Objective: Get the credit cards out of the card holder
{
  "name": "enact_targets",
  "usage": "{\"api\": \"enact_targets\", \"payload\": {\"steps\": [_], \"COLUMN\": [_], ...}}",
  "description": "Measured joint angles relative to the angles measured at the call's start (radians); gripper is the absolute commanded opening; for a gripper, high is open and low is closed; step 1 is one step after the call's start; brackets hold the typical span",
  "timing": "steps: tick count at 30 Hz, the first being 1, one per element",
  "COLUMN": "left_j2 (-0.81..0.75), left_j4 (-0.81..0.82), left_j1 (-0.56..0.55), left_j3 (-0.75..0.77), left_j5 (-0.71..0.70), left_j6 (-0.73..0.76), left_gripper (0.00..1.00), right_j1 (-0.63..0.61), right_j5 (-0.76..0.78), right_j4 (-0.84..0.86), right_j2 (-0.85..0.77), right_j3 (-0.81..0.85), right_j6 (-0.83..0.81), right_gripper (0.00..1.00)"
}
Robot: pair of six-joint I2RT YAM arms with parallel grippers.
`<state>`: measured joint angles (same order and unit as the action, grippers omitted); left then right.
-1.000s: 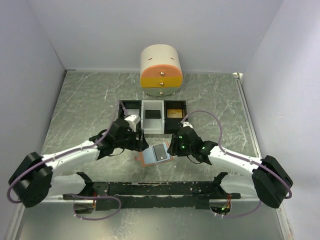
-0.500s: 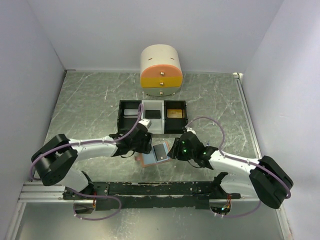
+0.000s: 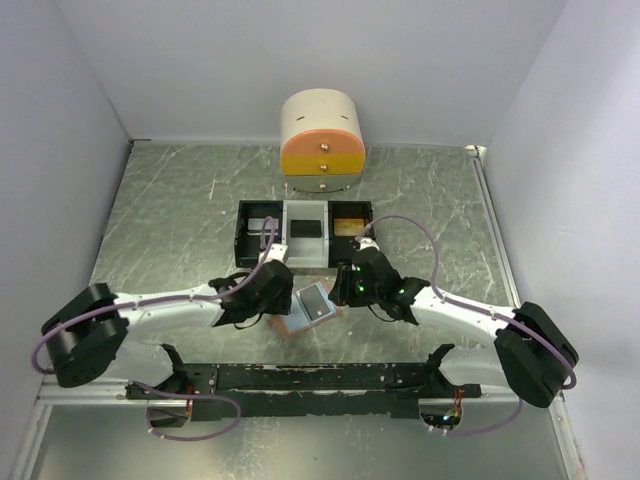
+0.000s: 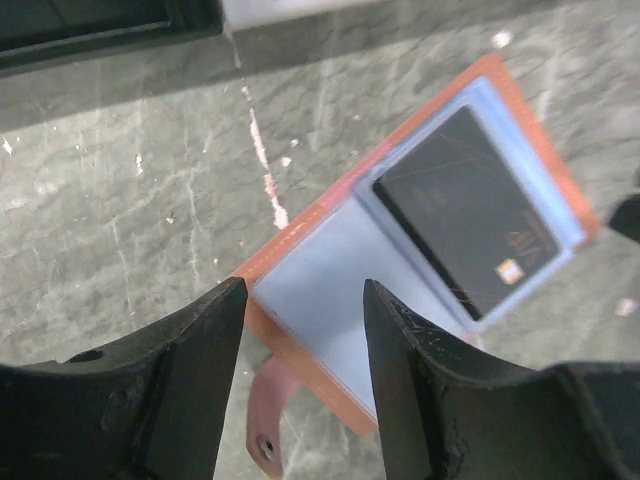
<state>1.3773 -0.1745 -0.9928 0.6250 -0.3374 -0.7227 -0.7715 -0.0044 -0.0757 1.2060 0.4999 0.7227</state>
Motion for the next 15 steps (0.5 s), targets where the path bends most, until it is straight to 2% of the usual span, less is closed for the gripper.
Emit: {"api": "enact_targets", "payload": {"steps": [5, 9, 15], "left_j2": [-0.138, -0.246, -0.245], "left_j4": [-0.006, 0.073, 0.246], "left_j1": [-0.013, -0.014, -0.019], "left_j3": [0.0, -0.016, -0.113], "left_j5": [0.002, 0.058, 0.143], "left_j6": [-0.022, -0.047, -0.149], "left_gripper": [0.66, 0.65, 0.6], "right_j1": [0.009, 0.013, 0.013], "right_j5": [-0.042, -0.094, -0.149], "right_j4": [0.004, 0.004, 0.024], "right_j2": [0.048, 0.104, 0.151], "right_j3": [0.037, 0.062, 0.064], "right_j6": [-0.066, -0.112, -0.145], "right_gripper": [0.31, 0.24, 0.18]}}
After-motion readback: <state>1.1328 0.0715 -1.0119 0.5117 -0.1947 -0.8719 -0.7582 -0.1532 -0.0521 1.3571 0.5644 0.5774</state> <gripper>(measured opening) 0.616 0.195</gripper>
